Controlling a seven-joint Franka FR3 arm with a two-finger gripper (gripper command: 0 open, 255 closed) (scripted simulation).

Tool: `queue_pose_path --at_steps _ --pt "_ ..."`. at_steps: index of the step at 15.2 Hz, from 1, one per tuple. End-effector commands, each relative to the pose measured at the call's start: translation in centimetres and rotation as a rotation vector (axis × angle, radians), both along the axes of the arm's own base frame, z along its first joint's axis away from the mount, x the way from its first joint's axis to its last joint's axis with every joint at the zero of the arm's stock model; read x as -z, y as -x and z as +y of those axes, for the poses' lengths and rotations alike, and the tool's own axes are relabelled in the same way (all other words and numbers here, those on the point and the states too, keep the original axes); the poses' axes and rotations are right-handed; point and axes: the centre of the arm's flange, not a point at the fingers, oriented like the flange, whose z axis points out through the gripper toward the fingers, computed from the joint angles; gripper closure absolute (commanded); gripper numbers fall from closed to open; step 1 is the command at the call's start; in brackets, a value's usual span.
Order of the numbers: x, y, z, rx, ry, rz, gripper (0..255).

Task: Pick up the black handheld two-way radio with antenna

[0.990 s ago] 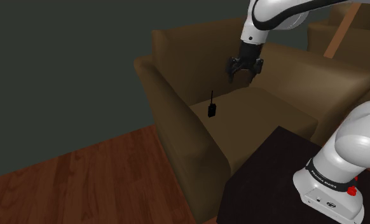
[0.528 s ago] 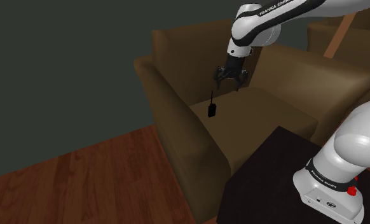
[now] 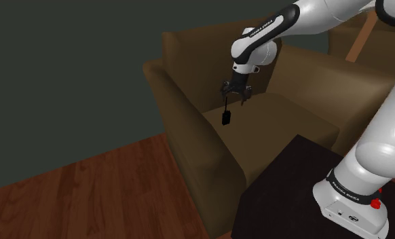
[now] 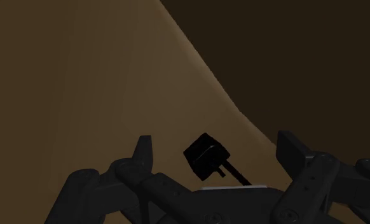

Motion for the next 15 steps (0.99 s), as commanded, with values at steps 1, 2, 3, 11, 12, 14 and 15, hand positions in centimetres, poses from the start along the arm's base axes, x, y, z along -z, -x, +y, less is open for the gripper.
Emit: queue_pose_path --at_steps 1,2,3,11,12,14,15 --pt "2.2 -1.6 -0.9 0.063 -0.012 0.013 0" --pt "3.2 -2.3 -1.3 0.094 -0.019 0.02 0" --pt "4.3 -3.0 -1.8 0.124 -0.025 0.027 0" --pt "10.0 -5.0 -3.4 0.224 -0.045 0.048 0" --pt "10.5 -5.0 -3.4 0.224 -0.045 0.048 0" --pt "11.9 -5.0 -3.4 0.224 -0.045 0.048 0" --pt "11.9 -5.0 -3.4 0.224 -0.045 0.048 0"
